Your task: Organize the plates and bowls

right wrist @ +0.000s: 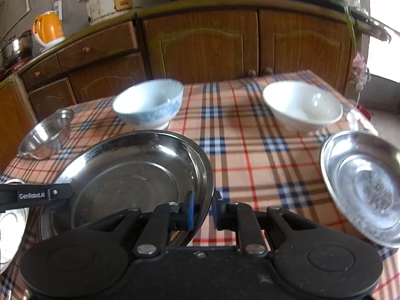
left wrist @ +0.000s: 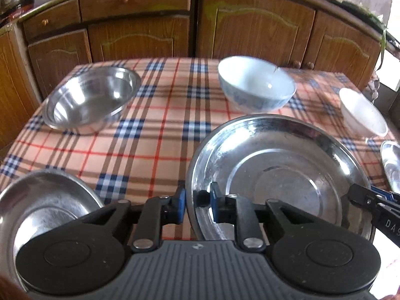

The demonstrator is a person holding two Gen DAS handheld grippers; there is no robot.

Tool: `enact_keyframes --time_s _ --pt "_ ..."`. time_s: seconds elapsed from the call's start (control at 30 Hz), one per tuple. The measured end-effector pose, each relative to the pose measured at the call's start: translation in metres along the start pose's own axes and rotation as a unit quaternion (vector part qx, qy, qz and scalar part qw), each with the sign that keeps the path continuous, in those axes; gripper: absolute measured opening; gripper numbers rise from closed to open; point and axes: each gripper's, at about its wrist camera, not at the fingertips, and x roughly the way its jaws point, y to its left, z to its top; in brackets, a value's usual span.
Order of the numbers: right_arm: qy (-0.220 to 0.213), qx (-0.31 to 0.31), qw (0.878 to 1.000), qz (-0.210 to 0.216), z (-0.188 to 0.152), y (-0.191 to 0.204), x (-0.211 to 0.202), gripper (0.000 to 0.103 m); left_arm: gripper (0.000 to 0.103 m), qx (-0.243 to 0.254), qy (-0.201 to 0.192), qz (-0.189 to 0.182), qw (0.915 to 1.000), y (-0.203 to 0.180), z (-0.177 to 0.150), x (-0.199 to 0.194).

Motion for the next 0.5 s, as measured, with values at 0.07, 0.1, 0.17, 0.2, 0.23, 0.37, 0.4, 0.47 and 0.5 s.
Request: enact_keyframes --time_s 0.07,0.1,0.17,0.2,0.23,0.37,0.4,0.47,0.5 --pt "-0.006 0.001 1.000 0.001 0.005 0.000 -0.005 0.019 0.020 0.002 -0.007 0.001 1.0000 -0.001 0.005 -0.006" --pt "-0.009 0.001 1.000 0.000 0.008 0.000 -0.008 0.019 0.020 0.005 -0.013 0.001 0.9999 -0.002 0.006 -0.010" --pt "-0.017 0.001 1.000 0.001 0.013 0.001 -0.015 0.019 0.020 0.010 -0.026 0.004 0.9996 -0.005 0.009 -0.017" --pt "-0.020 0.000 1.000 0.000 0.015 0.001 -0.018 0.019 0.020 0.011 -0.031 0.004 0.9995 -0.005 0.010 -0.020" --pt "-0.023 -0.001 1.000 0.000 0.017 0.002 -0.021 0.019 0.020 0.010 -0.031 0.003 0.9995 -0.005 0.012 -0.023" --pt "-0.032 -0.002 0.999 0.002 0.025 0.004 -0.029 0.019 0.020 0.010 -0.042 0.004 0.9991 -0.006 0.019 -0.033" --pt "-0.035 -0.002 0.999 0.001 0.027 0.004 -0.032 0.019 0.020 0.011 -0.043 0.003 0.9990 -0.006 0.020 -0.035" --pt "-0.039 -0.002 0.999 0.001 0.031 0.004 -0.036 0.020 0.020 0.014 -0.051 0.003 0.9986 -0.007 0.022 -0.041" --pt "-0.042 -0.002 0.999 0.002 0.033 0.004 -0.039 0.020 0.020 0.014 -0.053 0.003 0.9985 -0.006 0.023 -0.043"
